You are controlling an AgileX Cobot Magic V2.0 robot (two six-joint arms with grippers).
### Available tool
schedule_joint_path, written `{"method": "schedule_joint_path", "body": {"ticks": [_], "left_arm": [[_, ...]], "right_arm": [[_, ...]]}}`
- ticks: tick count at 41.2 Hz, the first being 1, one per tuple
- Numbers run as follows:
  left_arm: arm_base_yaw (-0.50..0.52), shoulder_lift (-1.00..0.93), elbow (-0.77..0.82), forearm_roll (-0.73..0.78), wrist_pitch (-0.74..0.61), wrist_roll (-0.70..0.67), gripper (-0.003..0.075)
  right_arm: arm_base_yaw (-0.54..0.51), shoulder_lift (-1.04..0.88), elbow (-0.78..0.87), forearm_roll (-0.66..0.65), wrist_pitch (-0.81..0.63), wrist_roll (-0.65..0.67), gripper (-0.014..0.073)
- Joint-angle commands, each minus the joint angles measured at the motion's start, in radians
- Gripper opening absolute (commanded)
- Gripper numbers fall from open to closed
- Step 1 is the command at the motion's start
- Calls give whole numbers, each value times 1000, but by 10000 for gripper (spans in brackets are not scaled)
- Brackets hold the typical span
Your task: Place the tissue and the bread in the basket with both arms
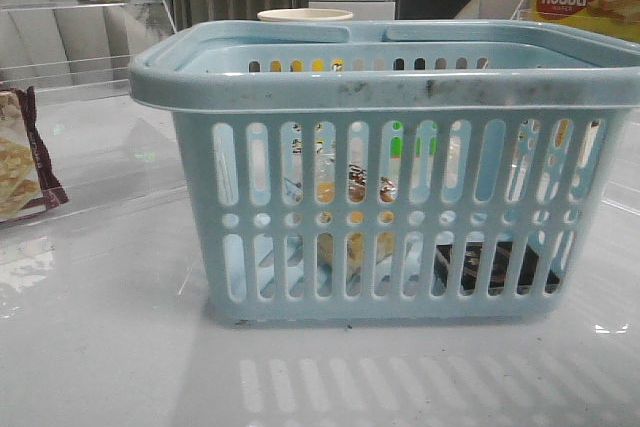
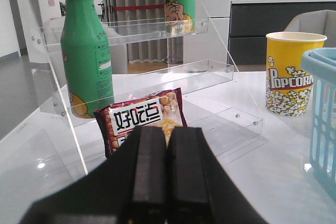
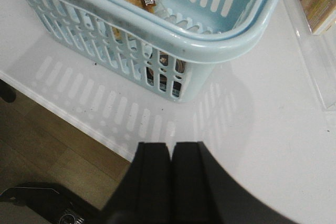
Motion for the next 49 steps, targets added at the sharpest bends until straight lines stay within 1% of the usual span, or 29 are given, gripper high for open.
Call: {"method": "schedule_joint_path", "body": {"ticks": [1, 20, 25, 30, 36, 40, 44, 49], "left_arm": [[2, -17, -1, -1, -85, -10, 91], [2, -17, -1, -1, -85, -10, 91], [2, -17, -1, -1, -85, -10, 91], [2, -17, -1, -1, -85, -10, 91], [2, -17, -1, -1, -85, -10, 91], [2, -17, -1, -1, -85, -10, 91], [2, -17, -1, -1, -85, -10, 91], [2, -17, -1, -1, -85, -10, 91]], "right_arm": [[-2, 3, -26, -10, -65, -11, 55], [-2, 3, -26, -10, -68, -11, 55], [-24, -43, -4, -14, -73, -11, 55], [-116, -128, 67, -14, -209, -11, 55], [-240, -259, 222, -14, -469, -11, 55], [-299, -346, 322, -14, -616, -11, 55], [-352, -425, 427, -14, -717, -11, 55], [-400, -504, 527, -13, -777, -11, 55]]}}
